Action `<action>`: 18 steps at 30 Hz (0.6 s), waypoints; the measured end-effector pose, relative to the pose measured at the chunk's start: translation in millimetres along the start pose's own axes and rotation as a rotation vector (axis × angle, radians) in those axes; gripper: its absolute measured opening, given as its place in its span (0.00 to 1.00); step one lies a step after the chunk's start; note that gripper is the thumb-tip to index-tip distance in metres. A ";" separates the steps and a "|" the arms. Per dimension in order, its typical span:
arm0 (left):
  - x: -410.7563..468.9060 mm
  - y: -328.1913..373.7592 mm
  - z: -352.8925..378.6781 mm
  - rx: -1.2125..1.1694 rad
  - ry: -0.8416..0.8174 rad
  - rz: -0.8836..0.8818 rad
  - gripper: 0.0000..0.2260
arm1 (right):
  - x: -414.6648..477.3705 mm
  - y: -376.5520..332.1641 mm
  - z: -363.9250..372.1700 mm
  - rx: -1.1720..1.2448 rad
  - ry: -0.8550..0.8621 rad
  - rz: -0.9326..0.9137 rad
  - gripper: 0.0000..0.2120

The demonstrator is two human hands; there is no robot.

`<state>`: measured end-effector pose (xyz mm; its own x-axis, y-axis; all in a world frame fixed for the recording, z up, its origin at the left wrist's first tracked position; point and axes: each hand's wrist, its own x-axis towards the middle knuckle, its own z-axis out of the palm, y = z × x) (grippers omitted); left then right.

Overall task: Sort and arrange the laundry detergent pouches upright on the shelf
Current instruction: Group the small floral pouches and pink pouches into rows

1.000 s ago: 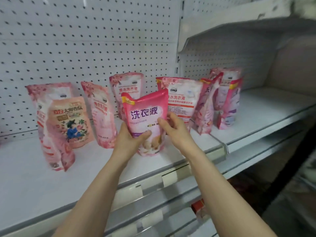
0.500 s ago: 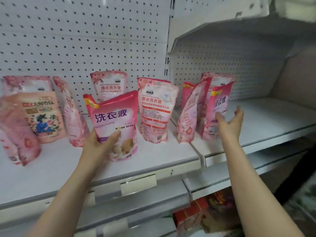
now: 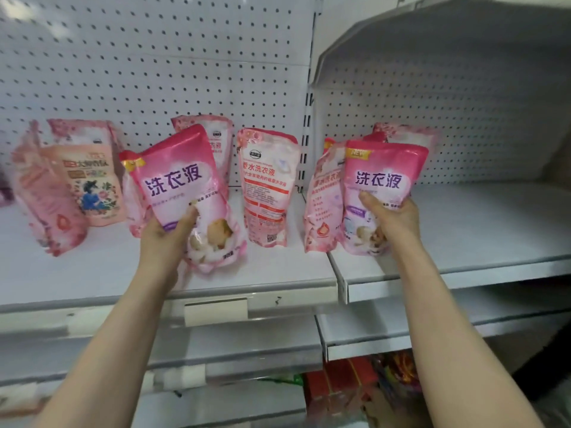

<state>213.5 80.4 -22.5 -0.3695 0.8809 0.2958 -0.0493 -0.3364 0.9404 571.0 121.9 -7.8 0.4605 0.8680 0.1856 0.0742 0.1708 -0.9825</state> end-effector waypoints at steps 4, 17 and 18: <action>-9.9 10.9 1.6 -0.081 -0.004 -0.076 0.17 | -21.0 -18.1 1.0 0.103 0.056 0.005 0.24; -87.8 26.9 -57.4 -0.005 0.056 -0.122 0.09 | -162.1 -36.3 85.0 0.246 -0.394 0.170 0.19; -91.6 28.8 -70.0 0.008 0.066 -0.120 0.09 | -171.2 -35.7 96.3 0.246 -0.407 0.174 0.19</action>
<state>180.9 -33.3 -34.3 -0.4217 0.8907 0.1697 -0.0891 -0.2269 0.9698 404.4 12.0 -3.1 0.0613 0.9965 0.0576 -0.2062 0.0691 -0.9761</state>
